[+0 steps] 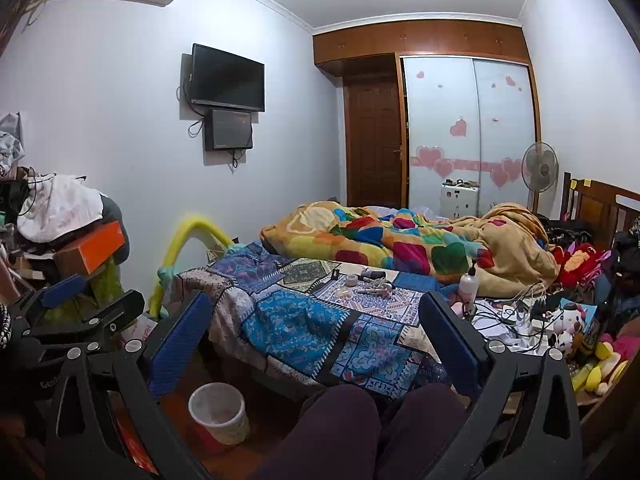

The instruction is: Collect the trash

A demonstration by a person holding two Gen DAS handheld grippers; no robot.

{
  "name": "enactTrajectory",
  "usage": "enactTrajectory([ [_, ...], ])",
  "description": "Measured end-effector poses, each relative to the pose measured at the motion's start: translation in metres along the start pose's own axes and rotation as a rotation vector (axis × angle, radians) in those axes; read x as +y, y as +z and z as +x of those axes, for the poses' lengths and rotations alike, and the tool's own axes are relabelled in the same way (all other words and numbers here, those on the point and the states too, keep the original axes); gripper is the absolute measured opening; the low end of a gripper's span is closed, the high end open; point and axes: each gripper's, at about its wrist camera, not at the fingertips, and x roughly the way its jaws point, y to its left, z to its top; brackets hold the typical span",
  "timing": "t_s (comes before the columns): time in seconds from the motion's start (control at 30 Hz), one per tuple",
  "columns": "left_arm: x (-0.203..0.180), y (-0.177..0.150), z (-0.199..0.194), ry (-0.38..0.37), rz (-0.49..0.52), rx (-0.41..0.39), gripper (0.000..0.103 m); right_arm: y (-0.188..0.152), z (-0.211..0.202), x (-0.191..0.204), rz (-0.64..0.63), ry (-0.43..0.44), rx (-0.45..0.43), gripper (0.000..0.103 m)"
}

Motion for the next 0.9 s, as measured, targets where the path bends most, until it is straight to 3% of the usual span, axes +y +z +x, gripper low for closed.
enactTrajectory([
  [0.9, -0.0023, 0.0009, -0.0005, 0.001, 0.002, -0.004, 0.103, 0.0018, -0.0002, 0.0010, 0.002, 0.001, -0.002, 0.103],
])
